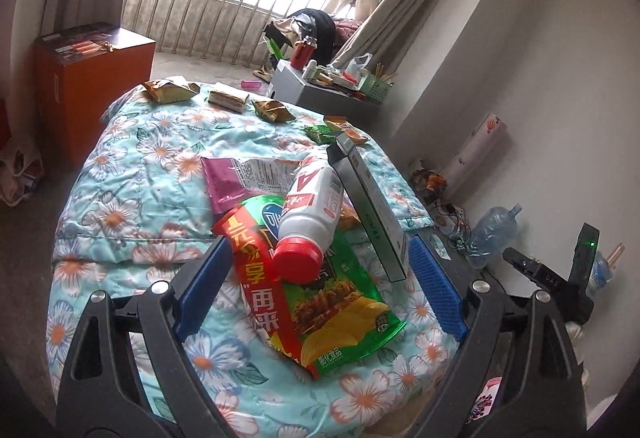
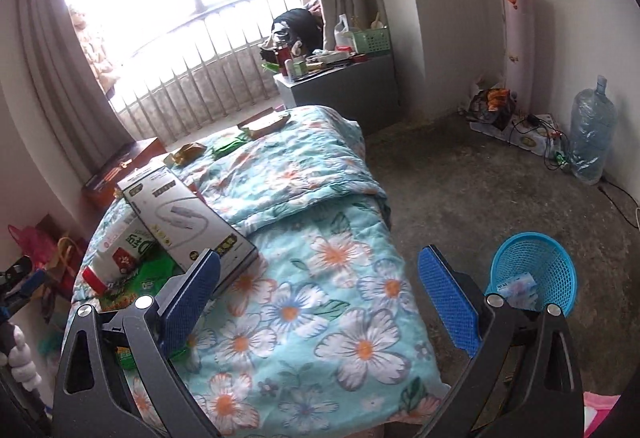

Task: Collect trash
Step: 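Move both open tools back over the bed, then close the left tool on the white KUYAN charger box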

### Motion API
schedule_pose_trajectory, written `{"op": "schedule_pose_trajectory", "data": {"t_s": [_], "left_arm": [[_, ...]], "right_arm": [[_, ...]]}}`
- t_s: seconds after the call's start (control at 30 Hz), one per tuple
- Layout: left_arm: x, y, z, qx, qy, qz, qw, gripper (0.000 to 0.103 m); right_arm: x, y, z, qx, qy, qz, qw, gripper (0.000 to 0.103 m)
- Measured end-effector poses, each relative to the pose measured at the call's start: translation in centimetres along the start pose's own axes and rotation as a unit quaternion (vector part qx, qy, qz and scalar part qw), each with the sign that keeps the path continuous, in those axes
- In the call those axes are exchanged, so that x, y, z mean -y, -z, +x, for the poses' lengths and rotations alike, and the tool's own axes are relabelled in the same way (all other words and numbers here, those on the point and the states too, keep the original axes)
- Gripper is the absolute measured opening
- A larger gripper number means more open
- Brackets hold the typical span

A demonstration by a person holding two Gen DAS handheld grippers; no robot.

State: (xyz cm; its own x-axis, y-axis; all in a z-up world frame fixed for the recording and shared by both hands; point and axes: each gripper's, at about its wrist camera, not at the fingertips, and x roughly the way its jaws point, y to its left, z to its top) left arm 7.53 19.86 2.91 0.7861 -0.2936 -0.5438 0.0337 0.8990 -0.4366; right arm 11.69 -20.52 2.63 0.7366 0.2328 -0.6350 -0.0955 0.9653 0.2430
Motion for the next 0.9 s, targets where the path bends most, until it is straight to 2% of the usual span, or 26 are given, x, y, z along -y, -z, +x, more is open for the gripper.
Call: {"op": "schedule_pose_trajectory", "data": {"t_s": [0.23, 0.4, 0.5, 0.6, 0.73, 0.8, 0.9], "left_arm": [[0.4, 0.6, 2.0, -0.019, 0.016, 0.024, 0.9994, 0.085], [0.0, 0.8, 2.8, -0.022, 0.020, 0.022, 0.9993, 0.085], [0.0, 1.0, 2.9, -0.025, 0.045, 0.016, 0.9986, 0.085], [1.2, 1.2, 3.6, -0.029, 0.099, 0.014, 0.9946, 0.085], [3.7, 1.5, 5.8, -0.034, 0.146, 0.022, 0.9885, 0.085], [4.6, 1.6, 7.7, -0.042, 0.155, 0.019, 0.9868, 0.084], [5.0, 1.7, 10.8, -0.061, 0.163, -0.013, 0.9847, 0.075]], "right_arm": [[-4.7, -0.3, 1.5, -0.011, -0.034, -0.084, 0.996, 0.096], [-7.4, -0.5, 3.9, -0.032, -0.054, -0.128, 0.990, 0.096], [-8.4, -1.0, 4.9, -0.034, -0.064, -0.139, 0.988, 0.096], [-8.0, -2.3, 5.6, -0.029, -0.082, -0.108, 0.990, 0.096], [-5.7, -3.4, 6.1, -0.036, -0.113, -0.030, 0.992, 0.096], [-4.5, -3.3, 6.1, -0.039, -0.121, 0.002, 0.992, 0.096], [-3.0, -2.7, 5.9, -0.045, -0.121, 0.029, 0.991, 0.096]]}}
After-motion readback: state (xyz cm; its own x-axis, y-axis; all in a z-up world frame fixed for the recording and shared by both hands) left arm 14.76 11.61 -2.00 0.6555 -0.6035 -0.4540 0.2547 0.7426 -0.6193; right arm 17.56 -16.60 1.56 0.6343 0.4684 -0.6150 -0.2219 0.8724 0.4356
